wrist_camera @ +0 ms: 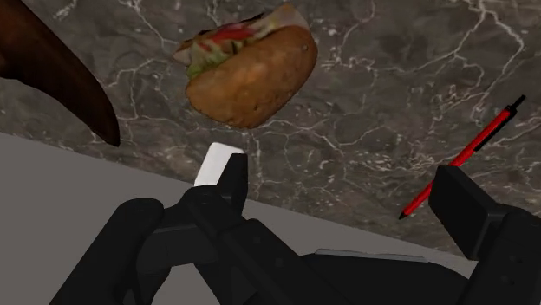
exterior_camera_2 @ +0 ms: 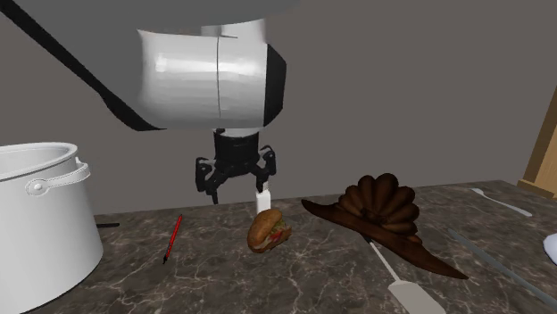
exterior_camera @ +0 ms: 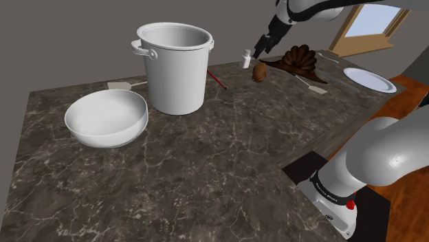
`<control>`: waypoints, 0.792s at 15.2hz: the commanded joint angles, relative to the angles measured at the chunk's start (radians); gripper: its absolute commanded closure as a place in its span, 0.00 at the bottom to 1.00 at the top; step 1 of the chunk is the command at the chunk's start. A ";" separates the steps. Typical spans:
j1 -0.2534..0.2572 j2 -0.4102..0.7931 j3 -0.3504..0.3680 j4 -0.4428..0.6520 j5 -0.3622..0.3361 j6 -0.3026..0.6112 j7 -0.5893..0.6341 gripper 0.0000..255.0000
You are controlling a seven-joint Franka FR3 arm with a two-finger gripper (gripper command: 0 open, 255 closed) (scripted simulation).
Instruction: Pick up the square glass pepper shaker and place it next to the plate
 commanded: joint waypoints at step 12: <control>-0.007 0.442 -0.130 0.265 0.286 0.204 -0.308 0.00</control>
